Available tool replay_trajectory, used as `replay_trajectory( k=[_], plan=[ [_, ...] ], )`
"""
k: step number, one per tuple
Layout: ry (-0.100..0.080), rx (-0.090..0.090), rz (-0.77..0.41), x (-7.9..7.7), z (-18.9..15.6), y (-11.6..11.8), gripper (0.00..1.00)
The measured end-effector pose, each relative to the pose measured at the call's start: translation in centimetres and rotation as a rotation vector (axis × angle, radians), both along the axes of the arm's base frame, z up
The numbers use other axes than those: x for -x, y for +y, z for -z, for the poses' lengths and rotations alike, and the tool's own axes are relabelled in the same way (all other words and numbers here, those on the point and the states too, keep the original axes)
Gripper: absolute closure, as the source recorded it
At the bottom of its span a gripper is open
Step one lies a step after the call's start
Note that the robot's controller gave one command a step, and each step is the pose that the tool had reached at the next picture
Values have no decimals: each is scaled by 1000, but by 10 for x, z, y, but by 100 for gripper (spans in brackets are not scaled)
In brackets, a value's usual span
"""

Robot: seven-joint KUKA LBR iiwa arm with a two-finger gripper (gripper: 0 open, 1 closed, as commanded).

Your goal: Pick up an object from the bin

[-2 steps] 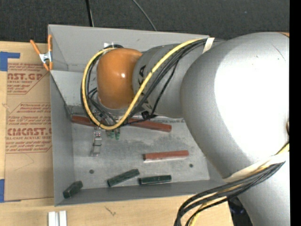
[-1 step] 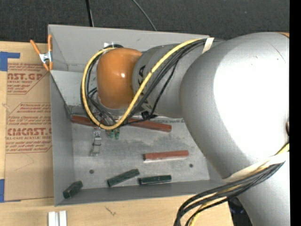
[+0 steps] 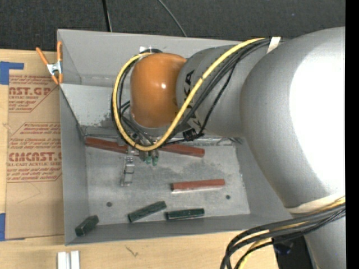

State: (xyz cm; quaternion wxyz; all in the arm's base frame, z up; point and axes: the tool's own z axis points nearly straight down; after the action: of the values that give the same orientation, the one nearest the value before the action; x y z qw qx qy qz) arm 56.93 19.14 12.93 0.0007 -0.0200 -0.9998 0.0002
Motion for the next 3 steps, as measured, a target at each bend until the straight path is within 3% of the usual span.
replay_trajectory(
  k=[1,2,3],
  plan=[
    [-7,-2,-268,-9,12,12,0],
    [-13,-5,-42,-24,56,-40,100],
    [-4,-3,-42,-22,59,-40,0]
  ],
)
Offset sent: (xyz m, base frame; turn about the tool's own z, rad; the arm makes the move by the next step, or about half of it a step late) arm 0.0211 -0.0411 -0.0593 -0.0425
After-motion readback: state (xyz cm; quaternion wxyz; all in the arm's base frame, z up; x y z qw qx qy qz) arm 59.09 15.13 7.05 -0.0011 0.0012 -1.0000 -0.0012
